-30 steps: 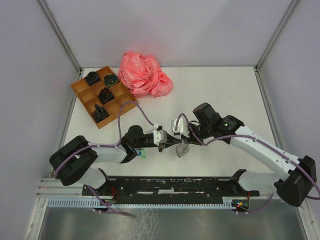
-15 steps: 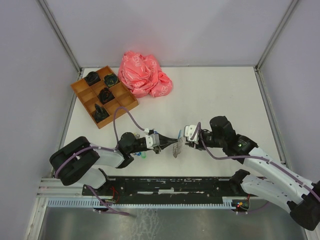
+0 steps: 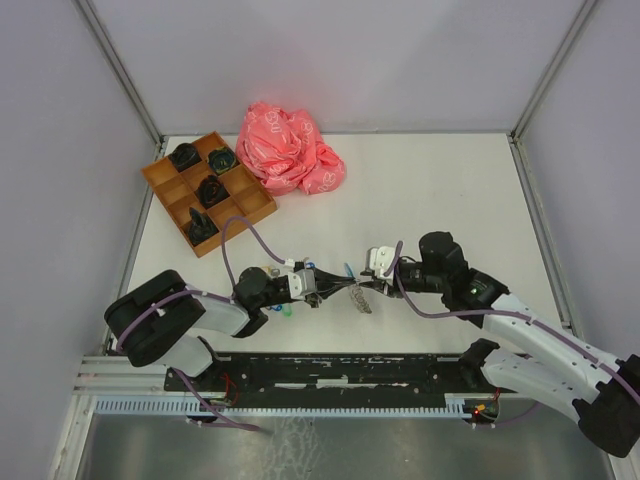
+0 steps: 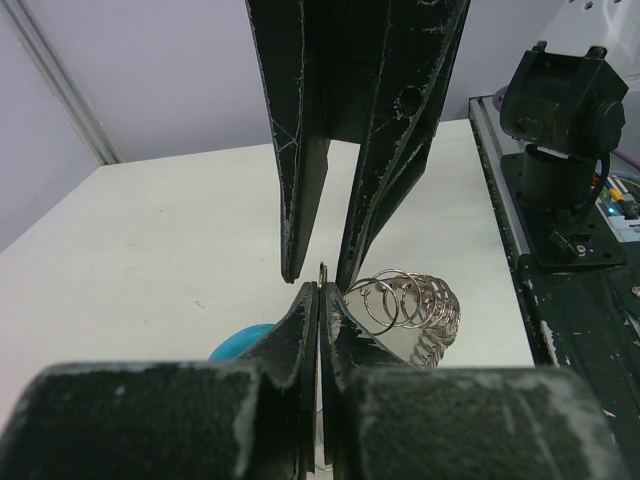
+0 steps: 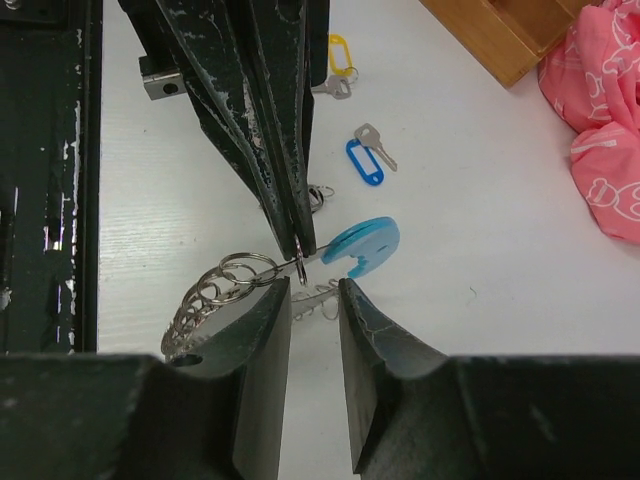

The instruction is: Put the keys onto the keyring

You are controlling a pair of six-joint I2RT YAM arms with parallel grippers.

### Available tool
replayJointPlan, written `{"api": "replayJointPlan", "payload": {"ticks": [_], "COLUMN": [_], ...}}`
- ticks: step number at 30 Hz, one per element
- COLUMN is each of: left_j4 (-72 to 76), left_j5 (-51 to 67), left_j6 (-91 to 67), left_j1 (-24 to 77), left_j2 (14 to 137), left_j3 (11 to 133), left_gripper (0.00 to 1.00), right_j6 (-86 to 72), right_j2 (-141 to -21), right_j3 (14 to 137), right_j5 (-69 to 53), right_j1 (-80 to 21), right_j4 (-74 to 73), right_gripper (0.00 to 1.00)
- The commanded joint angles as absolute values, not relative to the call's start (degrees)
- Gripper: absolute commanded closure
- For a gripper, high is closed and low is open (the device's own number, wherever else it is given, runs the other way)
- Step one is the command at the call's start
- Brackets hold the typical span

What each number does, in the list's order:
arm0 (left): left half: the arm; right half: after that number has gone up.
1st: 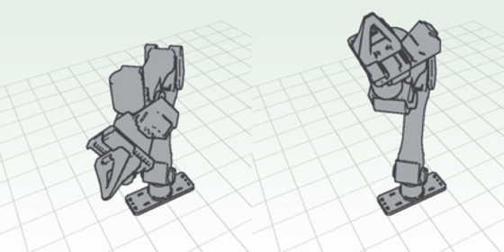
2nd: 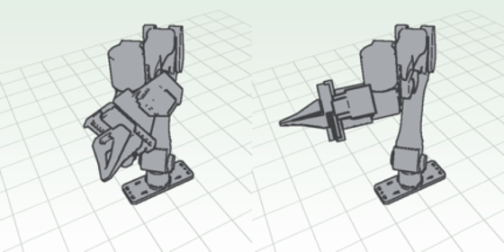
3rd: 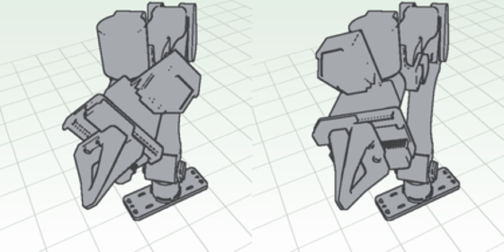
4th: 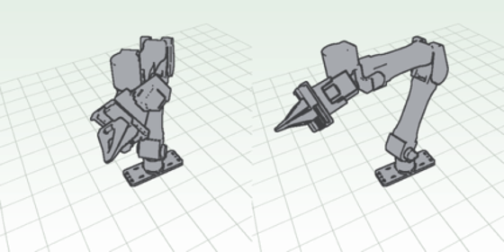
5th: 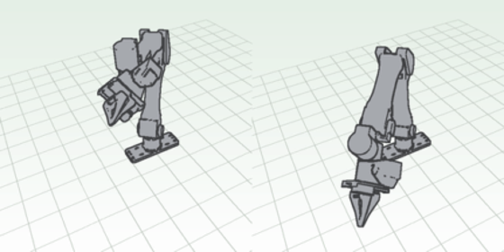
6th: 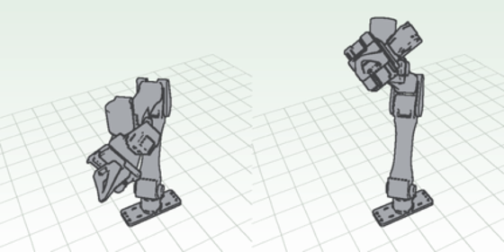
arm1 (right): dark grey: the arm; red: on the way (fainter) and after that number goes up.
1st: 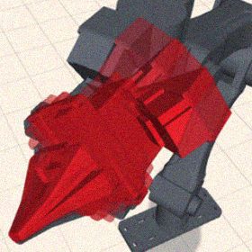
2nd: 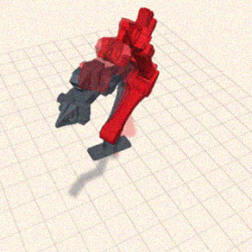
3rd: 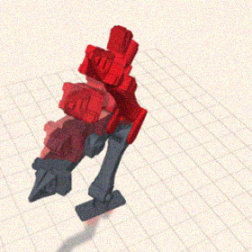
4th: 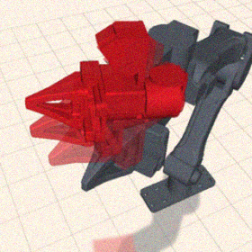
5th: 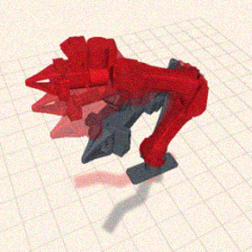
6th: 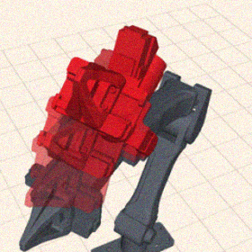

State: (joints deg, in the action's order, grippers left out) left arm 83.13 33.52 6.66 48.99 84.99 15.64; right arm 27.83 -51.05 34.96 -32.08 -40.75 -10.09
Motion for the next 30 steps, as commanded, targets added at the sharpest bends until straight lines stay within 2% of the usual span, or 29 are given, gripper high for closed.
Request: {"api": "replayJointPlan", "payload": {"ticks": [1,11,25,30], "left_j4": [90.4,90.5,90.4,90.5], "left_j5": [33.7,31.8,24.8,22.8], "left_j6": [5.5,5.6,7.3,8.1], "left_j1": [49.2,49.6,52.9,54.2], "left_j2": [85.2,85.1,85.8,86.5], "left_j3": [15.8,15.4,14.7,14.5], "left_gripper": [0.97,0.97,0.97,0.96], "right_j6": [25.5,22.6,14.6,12.8], "right_j2": [-51.8,-52.0,-48.8,-48.2], "right_j3": [34.7,33.1,27.2,26.2], "right_j5": [-34.0,-32.3,-24.2,-23.7], "right_j1": [-40.6,-40.6,-40.5,-40.5], "right_j4": [-5.1,-1.4,12.2,15.6], "right_gripper": [0.67,0.75,0.91,0.93]}}
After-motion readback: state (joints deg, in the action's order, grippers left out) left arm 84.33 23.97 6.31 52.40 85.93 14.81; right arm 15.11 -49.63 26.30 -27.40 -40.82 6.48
